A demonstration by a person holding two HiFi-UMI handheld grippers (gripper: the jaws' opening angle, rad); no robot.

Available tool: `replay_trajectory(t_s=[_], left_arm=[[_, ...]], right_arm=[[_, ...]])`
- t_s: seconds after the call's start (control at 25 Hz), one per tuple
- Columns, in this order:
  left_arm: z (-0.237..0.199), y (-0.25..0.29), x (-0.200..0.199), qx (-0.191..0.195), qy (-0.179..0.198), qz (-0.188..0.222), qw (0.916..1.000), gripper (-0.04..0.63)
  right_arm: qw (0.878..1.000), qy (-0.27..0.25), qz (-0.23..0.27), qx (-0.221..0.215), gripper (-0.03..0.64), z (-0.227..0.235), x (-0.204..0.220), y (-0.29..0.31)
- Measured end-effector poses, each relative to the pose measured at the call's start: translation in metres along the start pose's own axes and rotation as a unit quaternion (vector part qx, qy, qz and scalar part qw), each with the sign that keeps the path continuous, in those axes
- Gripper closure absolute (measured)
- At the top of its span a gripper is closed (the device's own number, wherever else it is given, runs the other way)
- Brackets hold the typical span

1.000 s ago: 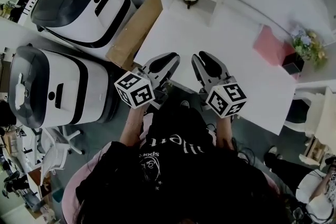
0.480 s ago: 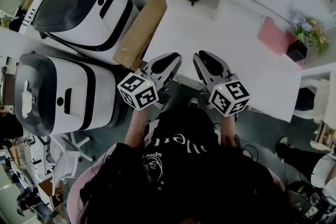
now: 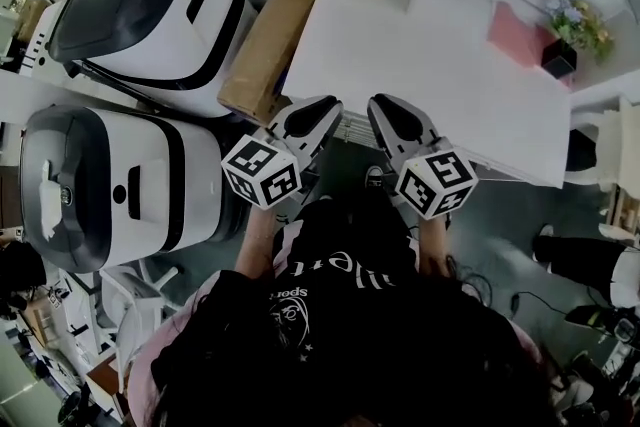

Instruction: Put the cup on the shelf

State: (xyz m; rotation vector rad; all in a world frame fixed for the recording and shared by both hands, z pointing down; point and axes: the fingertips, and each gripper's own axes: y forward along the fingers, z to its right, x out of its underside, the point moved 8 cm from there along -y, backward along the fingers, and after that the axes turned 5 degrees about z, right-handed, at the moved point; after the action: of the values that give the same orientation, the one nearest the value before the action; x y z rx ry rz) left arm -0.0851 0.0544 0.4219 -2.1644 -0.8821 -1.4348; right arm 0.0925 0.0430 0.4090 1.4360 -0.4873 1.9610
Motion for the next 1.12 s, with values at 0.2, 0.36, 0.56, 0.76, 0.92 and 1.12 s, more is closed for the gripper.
replay_trajectory(t_s=[0.2, 0.36, 0.56, 0.76, 0.92, 1.12], left_arm=[[0.004, -0.02, 0.003, 0.02, 0.002, -0.001, 0.9998, 0.537], [0.011, -0.028, 0.003, 0.035, 0.003, 0.002, 0.9994, 0.537], [0.016, -0.038, 0.004, 0.045, 0.003, 0.004, 0.999, 0.538], [0.019, -0.047, 0.003, 0.055, -0.013, 0.014, 0.9983, 0.537], [0.02, -0.053, 0.0, 0.064, -0.04, 0.035, 0.9965, 0.537], [0.017, -0.055, 0.001, 0.059, -0.048, 0.04, 0.9963, 0.537]], right_arm=[[1.0, 0.006, 0.006, 0.006, 0.552, -0.026, 0.011, -0.008], [1.0, 0.001, 0.006, 0.009, 0.552, -0.038, 0.014, -0.015], [1.0, -0.007, 0.006, 0.014, 0.554, -0.05, 0.016, -0.02], [1.0, -0.013, 0.007, 0.015, 0.554, -0.059, 0.019, -0.021], [1.0, -0.017, 0.005, 0.012, 0.554, -0.065, 0.02, -0.021], [1.0, -0.02, 0.002, 0.008, 0.554, -0.066, 0.019, -0.02]])
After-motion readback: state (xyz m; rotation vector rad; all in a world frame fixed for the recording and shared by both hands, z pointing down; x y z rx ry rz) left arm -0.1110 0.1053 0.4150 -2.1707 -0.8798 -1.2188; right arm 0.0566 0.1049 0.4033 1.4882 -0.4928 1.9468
